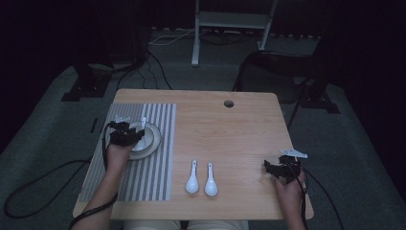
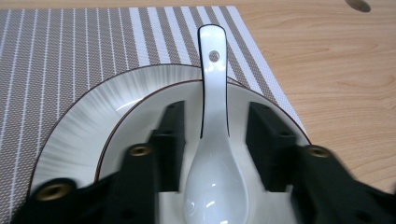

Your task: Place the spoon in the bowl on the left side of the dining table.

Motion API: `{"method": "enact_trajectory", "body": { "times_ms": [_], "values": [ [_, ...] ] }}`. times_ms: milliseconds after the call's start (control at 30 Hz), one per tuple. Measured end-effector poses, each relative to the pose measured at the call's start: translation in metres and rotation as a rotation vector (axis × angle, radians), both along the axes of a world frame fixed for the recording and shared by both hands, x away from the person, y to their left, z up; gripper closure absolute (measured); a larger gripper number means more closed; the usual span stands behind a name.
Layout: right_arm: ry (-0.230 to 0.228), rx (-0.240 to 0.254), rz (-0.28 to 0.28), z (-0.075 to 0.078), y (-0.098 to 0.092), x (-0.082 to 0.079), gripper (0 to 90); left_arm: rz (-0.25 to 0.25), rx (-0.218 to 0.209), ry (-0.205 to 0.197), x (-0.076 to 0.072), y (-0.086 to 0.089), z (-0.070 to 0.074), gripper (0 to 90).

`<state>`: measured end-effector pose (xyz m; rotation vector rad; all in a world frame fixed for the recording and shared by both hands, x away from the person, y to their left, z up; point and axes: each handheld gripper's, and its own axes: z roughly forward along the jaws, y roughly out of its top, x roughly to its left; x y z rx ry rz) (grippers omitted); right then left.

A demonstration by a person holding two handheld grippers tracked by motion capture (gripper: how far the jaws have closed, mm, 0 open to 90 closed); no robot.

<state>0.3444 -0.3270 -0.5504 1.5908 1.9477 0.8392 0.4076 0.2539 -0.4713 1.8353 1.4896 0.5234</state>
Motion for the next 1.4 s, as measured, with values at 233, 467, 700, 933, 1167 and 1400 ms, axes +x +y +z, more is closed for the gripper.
{"method": "enact_trajectory", "body": {
  "times_ms": [233, 467, 700, 933, 1167, 1400],
  "values": [
    [0.000, 0.000, 0.000, 0.000, 0.000, 0.000, 11.5, -0.019, -0.005, -0.024, -0.014, -0.004, 0.006, 38.6],
    [0.000, 0.000, 0.000, 0.000, 0.000, 0.000, 11.4, -0.011, -0.009, -0.042, -0.027, -0.006, 0.006, 34.2],
    [0.000, 0.000, 0.000, 0.000, 0.000, 0.000, 11.4, 0.009, -0.013, -0.035, -0.037, -0.003, 0.001, 23.1],
    [0.000, 0.000, 0.000, 0.000, 0.000, 0.000, 11.5, 0.007, 0.004, -0.044, -0.048, 0.001, 0.003, 8.7],
    [0.000, 0.000, 0.000, 0.000, 0.000, 0.000, 11.5, -0.021, 0.024, -0.049, -0.062, 0.003, 0.002, 2.0],
    [0.000, 0.000, 0.000, 0.000, 0.000, 0.000, 11.5, 0.015, 0.035, -0.118, -0.083, 0.014, -0.003, 2.1]
  ]
}}
